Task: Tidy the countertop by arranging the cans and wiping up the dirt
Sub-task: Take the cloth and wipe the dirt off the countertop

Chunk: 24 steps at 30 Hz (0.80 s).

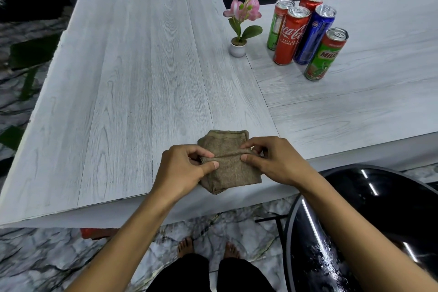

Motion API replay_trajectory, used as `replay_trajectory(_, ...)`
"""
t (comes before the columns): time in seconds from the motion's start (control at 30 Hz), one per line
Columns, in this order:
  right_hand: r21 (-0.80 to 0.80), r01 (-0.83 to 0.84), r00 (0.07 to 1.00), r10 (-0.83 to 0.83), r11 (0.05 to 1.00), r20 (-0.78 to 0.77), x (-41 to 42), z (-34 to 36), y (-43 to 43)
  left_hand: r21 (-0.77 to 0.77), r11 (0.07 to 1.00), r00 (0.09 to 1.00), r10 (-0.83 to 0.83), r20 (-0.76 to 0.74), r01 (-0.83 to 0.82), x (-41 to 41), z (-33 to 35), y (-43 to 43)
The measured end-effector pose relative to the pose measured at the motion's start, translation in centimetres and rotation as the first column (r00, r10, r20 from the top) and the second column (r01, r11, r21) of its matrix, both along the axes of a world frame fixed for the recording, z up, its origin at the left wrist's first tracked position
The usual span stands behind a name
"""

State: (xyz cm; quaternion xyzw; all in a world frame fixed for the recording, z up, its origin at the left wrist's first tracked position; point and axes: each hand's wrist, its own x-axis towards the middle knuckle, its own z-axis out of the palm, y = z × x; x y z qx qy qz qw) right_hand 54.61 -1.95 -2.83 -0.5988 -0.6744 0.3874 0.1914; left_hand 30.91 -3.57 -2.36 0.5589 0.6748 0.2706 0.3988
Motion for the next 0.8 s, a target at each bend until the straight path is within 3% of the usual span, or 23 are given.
replay_trajectory(0.4, -0.028, 0.053, 0.998, -0.054, 0.998, -0.039, 0.6, 0.1, -3.3, -0.030, 1.000, 0.992, 0.000, 0.129, 0.004, -0.1, -0.1, -2.2)
replay_trajectory(0.8, -0.076, 0.184, 0.979, -0.189, 0.980, -0.078, -0.6, 1.2, -9.9, -0.037, 0.987, 0.974, -0.149, 0.168, 0.157, -1.5, 0.1, -5.2)
